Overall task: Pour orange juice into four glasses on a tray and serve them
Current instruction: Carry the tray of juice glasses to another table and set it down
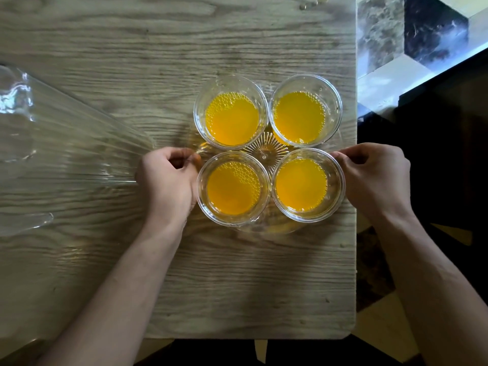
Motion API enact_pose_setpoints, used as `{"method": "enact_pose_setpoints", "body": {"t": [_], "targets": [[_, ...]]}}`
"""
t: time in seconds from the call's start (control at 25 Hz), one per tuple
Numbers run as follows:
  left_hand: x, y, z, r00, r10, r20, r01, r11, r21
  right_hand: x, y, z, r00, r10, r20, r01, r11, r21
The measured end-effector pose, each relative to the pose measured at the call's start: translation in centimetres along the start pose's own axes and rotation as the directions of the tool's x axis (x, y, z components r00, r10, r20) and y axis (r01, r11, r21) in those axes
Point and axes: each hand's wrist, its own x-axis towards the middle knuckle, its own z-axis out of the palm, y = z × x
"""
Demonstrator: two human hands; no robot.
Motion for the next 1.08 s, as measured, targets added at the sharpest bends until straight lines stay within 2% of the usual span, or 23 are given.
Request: {"method": "enact_pose_setpoints", "body": {"t": [0.4, 0.72, 1.08], "targets": [[-0.9, 0.1, 0.1, 0.999, -0.037, 0.021, 0.038, 0.998, -0.052, 0.3, 1.0, -0.4, 0.997, -0.066, -0.04, 0.062, 0.995, -0.081], [-2.8, -0.1, -0.3, 0.999, 0.002, 0.038, 0.001, 0.998, -0.065, -0.3, 0.7, -1.6, 0.997, -0.068, -0.021, 0.066, 0.995, -0.073], [-5.3, -0.7, -1.8, 0.997, -0.047, -0.055, 0.045, 0.999, -0.028, -2.2, -0.1, -3.6, 0.994, -0.097, 0.042, 0.098, 0.995, -0.027]]}}
